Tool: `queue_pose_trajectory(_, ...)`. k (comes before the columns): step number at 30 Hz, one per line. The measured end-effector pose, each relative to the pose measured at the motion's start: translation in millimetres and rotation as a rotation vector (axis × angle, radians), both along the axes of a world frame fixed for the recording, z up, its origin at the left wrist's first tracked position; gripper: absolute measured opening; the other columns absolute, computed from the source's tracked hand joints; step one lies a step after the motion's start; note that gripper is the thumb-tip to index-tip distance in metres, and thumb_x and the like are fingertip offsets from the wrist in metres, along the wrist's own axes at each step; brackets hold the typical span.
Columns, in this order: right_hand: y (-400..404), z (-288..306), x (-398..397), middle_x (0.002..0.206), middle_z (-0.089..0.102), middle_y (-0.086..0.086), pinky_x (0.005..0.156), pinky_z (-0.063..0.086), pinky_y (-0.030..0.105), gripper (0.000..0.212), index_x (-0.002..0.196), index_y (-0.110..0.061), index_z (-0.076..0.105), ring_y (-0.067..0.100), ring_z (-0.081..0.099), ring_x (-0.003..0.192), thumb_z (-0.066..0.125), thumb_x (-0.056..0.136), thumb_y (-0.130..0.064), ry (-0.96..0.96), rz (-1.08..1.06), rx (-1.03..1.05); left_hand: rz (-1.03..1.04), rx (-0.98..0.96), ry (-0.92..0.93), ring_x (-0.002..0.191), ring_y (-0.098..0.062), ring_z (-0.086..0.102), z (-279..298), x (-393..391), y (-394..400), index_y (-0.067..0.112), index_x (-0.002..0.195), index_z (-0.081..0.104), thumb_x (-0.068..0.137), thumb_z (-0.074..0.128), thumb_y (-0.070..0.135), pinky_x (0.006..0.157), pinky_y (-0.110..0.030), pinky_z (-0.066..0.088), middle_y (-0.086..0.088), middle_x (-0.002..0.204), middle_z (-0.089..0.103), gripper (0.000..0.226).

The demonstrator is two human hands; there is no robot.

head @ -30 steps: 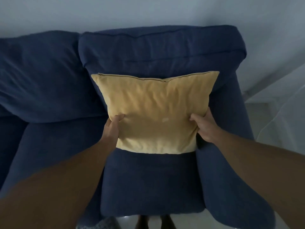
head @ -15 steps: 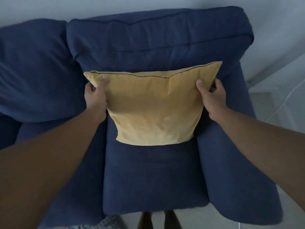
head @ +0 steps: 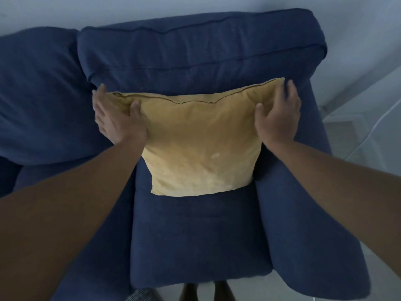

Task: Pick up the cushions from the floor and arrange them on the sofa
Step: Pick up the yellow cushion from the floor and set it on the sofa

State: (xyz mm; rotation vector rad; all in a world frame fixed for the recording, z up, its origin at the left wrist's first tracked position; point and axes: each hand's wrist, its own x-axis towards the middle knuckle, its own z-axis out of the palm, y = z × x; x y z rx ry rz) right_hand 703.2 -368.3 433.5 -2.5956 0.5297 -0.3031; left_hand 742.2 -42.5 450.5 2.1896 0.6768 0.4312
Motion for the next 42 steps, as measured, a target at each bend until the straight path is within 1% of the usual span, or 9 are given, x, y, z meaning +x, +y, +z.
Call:
queue_pose_trajectory(2,13,0,-15,0.175,0.023,0.017,0.127,0.024,0.059,0.067,0.164,-0.014,0.037,0.038,0.024,0.160,0.052,0.103,-0.038,-0.095,0.270,-0.203,-0.119,0.207,-0.122,0.163,-0.025,0.016,-3,-15,-14,0.031,0.161,0.033,0.097,0.064,0.037,0.129,-0.053,0.001,0.001,0.176,0.022,0.072)
queue_pose_trajectory(5,30,-3,-24,0.176,0.019,0.017,0.126,0.008,0.070,0.068,0.164,-0.029,0.036,0.039,0.017,0.162,0.042,0.104,-0.059,0.003,0.695,-0.454,-0.573,0.372,-0.227,0.163,-0.031,0.014,-15,-40,-34,0.025,0.161,0.039,0.098,0.057,0.055,0.127,-0.057,0.001,-0.006,0.175,0.022,0.071)
queue_pose_trajectory(8,33,-1,-17,0.177,0.019,0.009,0.122,0.003,0.076,0.081,0.168,-0.043,0.013,0.033,0.017,0.163,0.026,0.097,-0.081,0.238,0.720,-0.512,-1.015,0.653,-0.082,0.163,-0.038,0.008,-36,-46,-36,0.025,0.165,0.030,0.090,0.054,0.074,0.128,-0.064,0.001,-0.010,0.177,0.014,0.092)
queue_pose_trajectory(10,31,-1,-15,0.174,0.027,0.002,0.119,0.009,0.075,0.086,0.168,-0.043,0.009,0.027,0.027,0.159,0.024,0.094,-0.084,0.300,0.660,-0.518,-1.122,0.856,-0.012,0.163,-0.042,0.002,-43,-29,-28,0.027,0.168,0.018,0.091,0.050,0.076,0.127,-0.066,0.000,-0.014,0.178,0.006,0.096)
queue_pose_trajectory(14,41,5,-9,0.168,0.035,-0.002,0.116,0.016,0.068,0.085,0.168,-0.034,0.016,0.023,0.037,0.153,0.030,0.096,-0.078,0.307,0.637,-0.551,-1.081,1.021,0.081,0.162,-0.044,-0.007,-43,7,-17,0.030,0.169,0.002,0.096,0.055,0.066,0.125,-0.065,-0.008,-0.015,0.178,-0.006,0.098)
queue_pose_trajectory(25,51,27,-17,0.158,0.049,-0.001,0.105,0.037,0.064,0.079,0.164,-0.026,0.030,0.029,0.048,0.140,0.033,0.099,-0.072,0.371,0.580,-0.607,-1.125,1.228,0.086,0.161,-0.049,-0.003,-21,21,-11,0.030,0.168,-0.006,0.094,0.062,0.058,0.126,-0.069,-0.002,-0.019,0.176,-0.006,0.103)
queue_pose_trajectory(29,48,41,-13,0.159,0.049,0.004,0.109,0.035,0.059,0.074,0.159,-0.023,0.038,0.033,0.046,0.142,0.034,0.101,-0.068,0.317,0.640,-0.632,-1.162,1.085,0.066,0.162,-0.046,-0.001,-14,3,-9,0.022,0.170,0.009,0.094,0.056,0.066,0.128,-0.066,0.000,-0.018,0.177,0.001,0.100)
queue_pose_trajectory(34,46,45,-4,0.177,0.021,0.008,0.126,0.018,0.060,0.071,0.165,-0.024,0.029,0.033,0.017,0.163,0.026,0.106,-0.063,0.370,0.738,-0.554,-1.013,1.017,0.152,0.163,-0.040,0.002,-3,-11,3,0.014,0.167,0.018,0.106,0.025,0.067,0.129,-0.064,0.000,-0.014,0.178,0.008,0.081)
queue_pose_trajectory(42,-6,52,3,0.179,0.011,0.005,0.125,0.010,0.070,0.063,0.168,-0.026,0.016,0.037,0.009,0.163,0.017,0.110,-0.051,0.593,0.538,-0.549,-0.659,0.839,0.435,0.163,-0.036,-0.010,20,-14,22,0.019,0.169,0.005,0.111,0.017,0.052,0.130,-0.059,-0.005,-0.011,0.178,-0.004,0.068)
